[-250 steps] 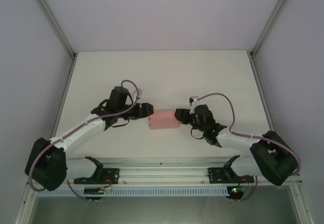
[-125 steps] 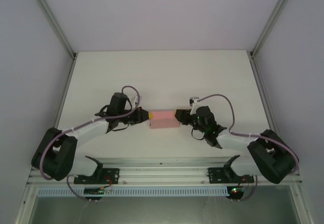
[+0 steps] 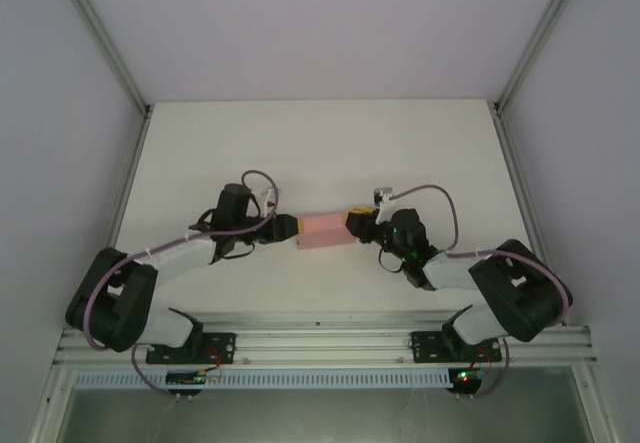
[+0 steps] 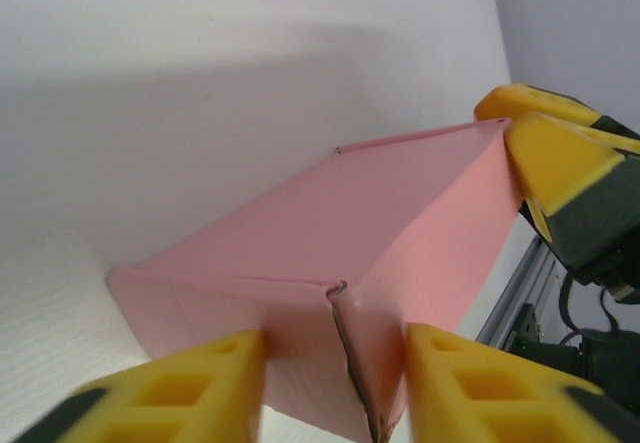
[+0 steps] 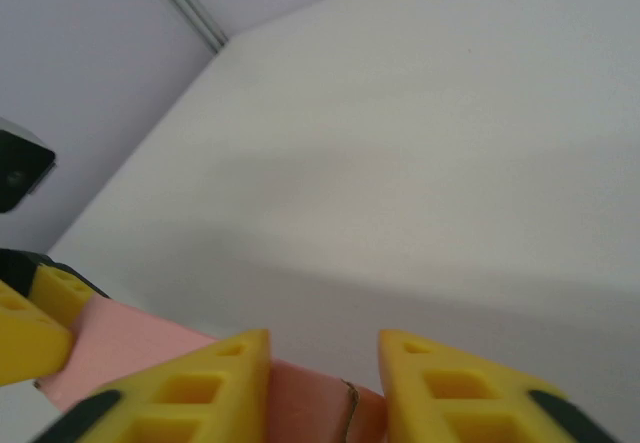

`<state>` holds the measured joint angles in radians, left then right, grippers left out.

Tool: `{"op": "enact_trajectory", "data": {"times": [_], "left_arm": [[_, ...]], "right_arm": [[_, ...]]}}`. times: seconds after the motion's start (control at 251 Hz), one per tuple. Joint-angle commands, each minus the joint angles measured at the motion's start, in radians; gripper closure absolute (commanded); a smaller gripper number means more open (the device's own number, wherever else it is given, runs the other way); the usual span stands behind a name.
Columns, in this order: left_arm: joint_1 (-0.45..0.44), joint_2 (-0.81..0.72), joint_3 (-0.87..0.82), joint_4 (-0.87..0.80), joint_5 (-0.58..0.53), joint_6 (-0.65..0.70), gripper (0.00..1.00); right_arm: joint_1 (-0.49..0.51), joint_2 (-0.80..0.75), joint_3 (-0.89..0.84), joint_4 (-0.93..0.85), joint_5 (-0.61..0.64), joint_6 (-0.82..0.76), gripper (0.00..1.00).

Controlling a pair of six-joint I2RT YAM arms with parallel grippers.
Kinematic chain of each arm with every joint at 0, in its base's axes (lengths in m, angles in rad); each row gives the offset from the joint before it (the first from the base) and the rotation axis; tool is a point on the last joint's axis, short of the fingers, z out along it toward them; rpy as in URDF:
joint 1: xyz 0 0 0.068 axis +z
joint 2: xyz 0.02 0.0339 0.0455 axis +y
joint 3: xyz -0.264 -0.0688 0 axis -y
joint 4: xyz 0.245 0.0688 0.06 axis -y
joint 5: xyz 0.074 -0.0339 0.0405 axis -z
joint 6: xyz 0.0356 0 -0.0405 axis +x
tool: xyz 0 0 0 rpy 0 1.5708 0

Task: Assemble paper box

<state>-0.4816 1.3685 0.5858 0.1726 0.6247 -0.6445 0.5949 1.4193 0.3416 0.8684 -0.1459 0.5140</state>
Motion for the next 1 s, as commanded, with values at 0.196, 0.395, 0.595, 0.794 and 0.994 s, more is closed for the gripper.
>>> {"op": "enact_trajectory", "data": {"times": [0.196, 0.395, 0.595, 0.794, 0.994], "left_arm": [[-0.016, -0.054, 0.21, -0.323, -0.163, 0.099, 0.24], [-0.015, -0.12, 0.346, -0.514, -0.384, 0.158, 0.0], [0.029, -0.139, 0.453, -0.75, -0.906, 0.134, 0.0], [0.163, -0.163, 0.406, -0.739, -0.894, 0.154, 0.0], [0.213, -0.192, 0.34, -0.691, -0.906, 0.2, 0.01]], "right_arm": [[0.014, -0.185, 0.146, -0.603, 0.047, 0.031, 0.45], [-0.016, -0.246, 0.336, -0.794, -0.053, -0.144, 0.0], [-0.041, -0.157, 0.571, -1.137, -0.359, -0.776, 0.0], [0.029, 0.045, 0.84, -1.589, -0.348, -1.324, 0.0], [0.091, 0.282, 1.069, -1.762, -0.226, -1.481, 0.01]]}}
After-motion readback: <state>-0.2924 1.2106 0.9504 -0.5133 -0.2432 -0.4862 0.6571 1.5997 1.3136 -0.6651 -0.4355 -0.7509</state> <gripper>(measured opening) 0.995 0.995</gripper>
